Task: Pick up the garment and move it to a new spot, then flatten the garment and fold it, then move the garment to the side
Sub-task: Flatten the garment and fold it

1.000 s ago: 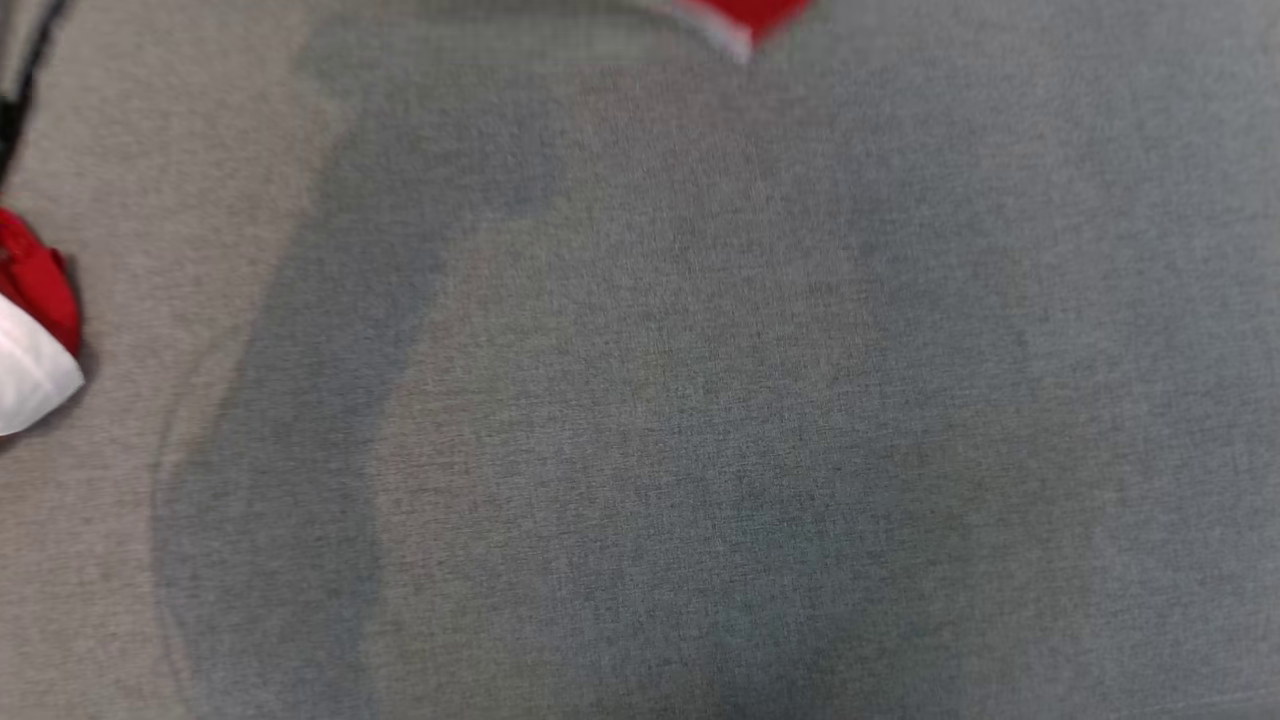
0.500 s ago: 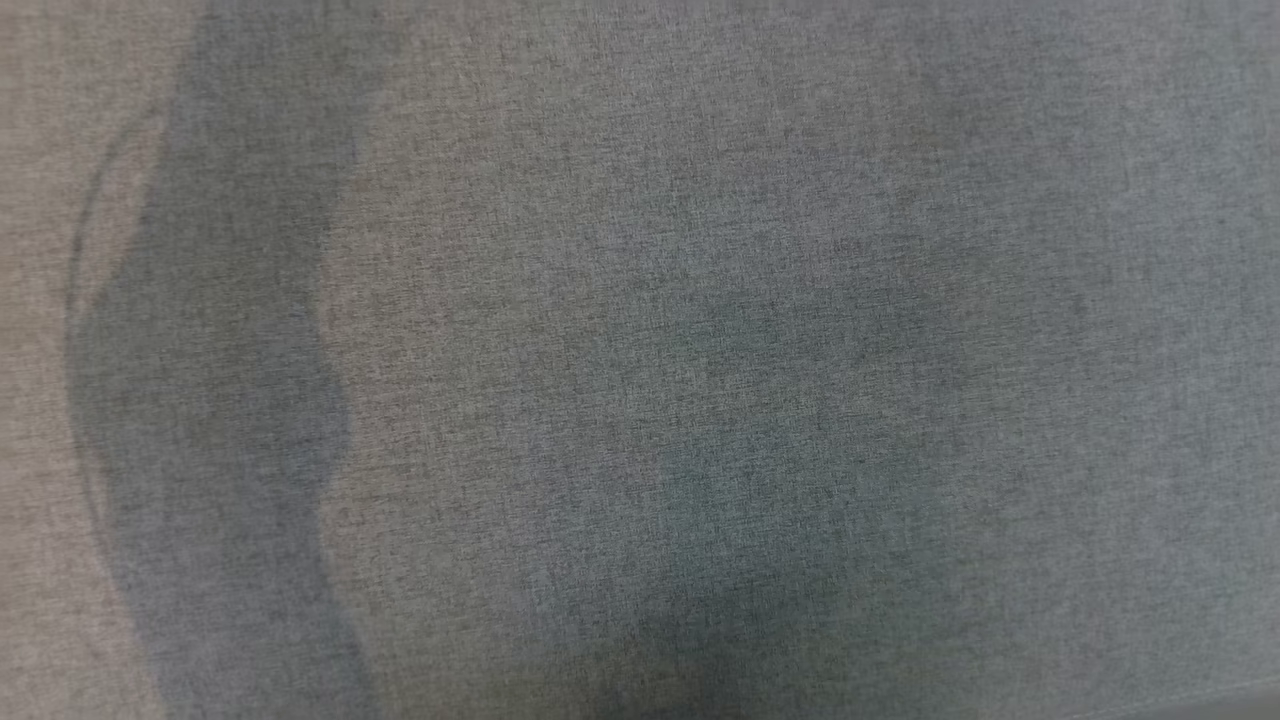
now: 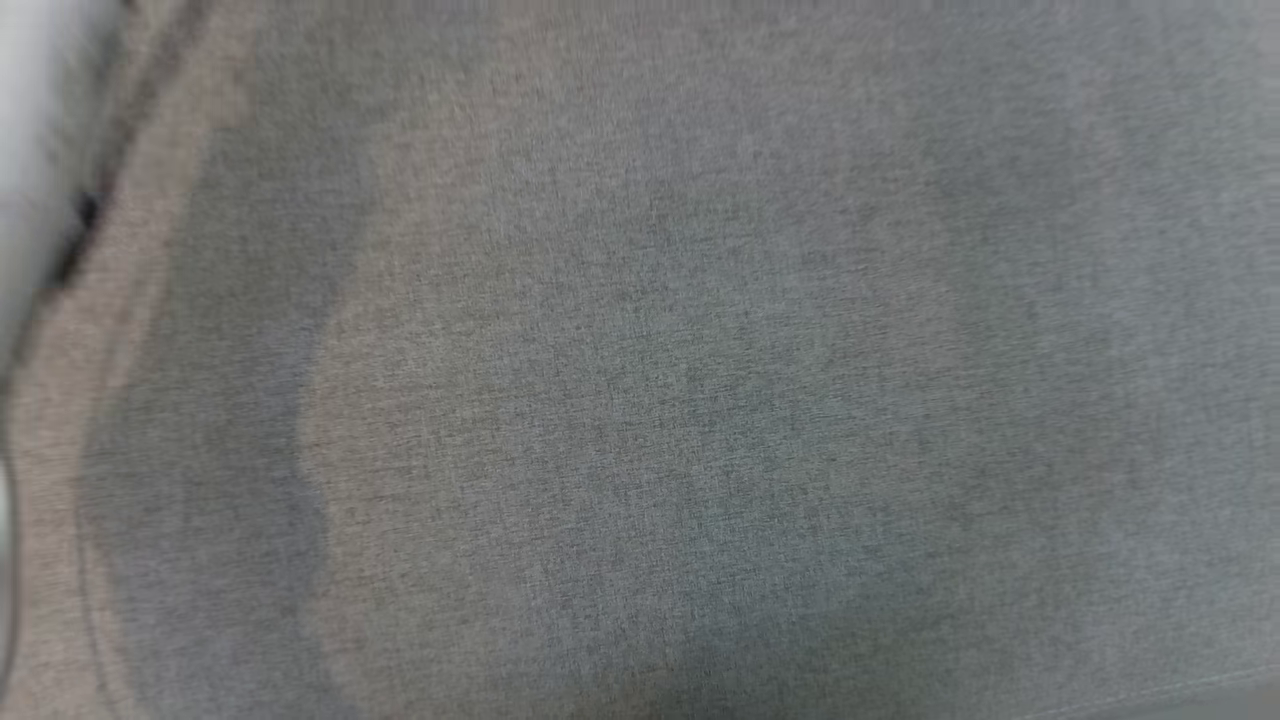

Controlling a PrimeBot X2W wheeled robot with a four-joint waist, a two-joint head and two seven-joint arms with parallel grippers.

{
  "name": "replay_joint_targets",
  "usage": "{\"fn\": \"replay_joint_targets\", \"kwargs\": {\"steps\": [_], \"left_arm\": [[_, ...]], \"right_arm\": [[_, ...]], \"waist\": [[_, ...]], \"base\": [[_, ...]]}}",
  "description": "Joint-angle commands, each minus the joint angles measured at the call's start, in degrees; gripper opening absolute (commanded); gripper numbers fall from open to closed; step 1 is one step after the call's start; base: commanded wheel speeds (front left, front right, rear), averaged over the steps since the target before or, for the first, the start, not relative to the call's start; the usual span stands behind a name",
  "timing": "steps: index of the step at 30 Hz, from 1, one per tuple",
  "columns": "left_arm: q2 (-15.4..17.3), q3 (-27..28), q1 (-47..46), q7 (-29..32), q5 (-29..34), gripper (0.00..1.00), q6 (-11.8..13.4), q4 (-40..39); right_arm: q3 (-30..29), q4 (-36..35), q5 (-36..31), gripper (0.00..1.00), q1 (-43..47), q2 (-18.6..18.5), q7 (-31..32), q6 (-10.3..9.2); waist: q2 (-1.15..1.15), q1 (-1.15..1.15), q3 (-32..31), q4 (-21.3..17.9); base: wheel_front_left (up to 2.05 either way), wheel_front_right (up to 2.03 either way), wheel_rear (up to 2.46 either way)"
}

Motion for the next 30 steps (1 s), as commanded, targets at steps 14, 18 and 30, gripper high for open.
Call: {"fn": "replay_joint_targets", "kwargs": {"steps": [14, 18, 30], "left_arm": [[3.24, 7.62, 39.7, -0.85, 3.8, 0.0, 7.22, -26.23], [3.92, 8.91, 49.23, -0.86, 4.89, 0.0, 8.32, -30.08], [3.16, 10.65, 71.82, -0.87, 8.29, 0.0, 7.77, -33.49]], "right_arm": [[-0.08, -17.54, 4.98, 0.0, 37.57, -6.67, -3.24, 0.01], [-1.8, -20.32, 5.19, 0.0, 46.9, -6.81, -3.75, 0.01], [-7.86, -25.59, 1.98, 0.0, 70.81, -3.81, -1.79, -0.01]], "waist": [[0.0, -0.01, -11.1, 2.93], [0.0, -0.01, -13.36, 3.58], [0.0, -0.01, -19.34, 4.26]], "base": [[0.0, 0.0, 0.0], [0.0, 0.0, 0.0], [0.0, 0.0, 0.0]]}}
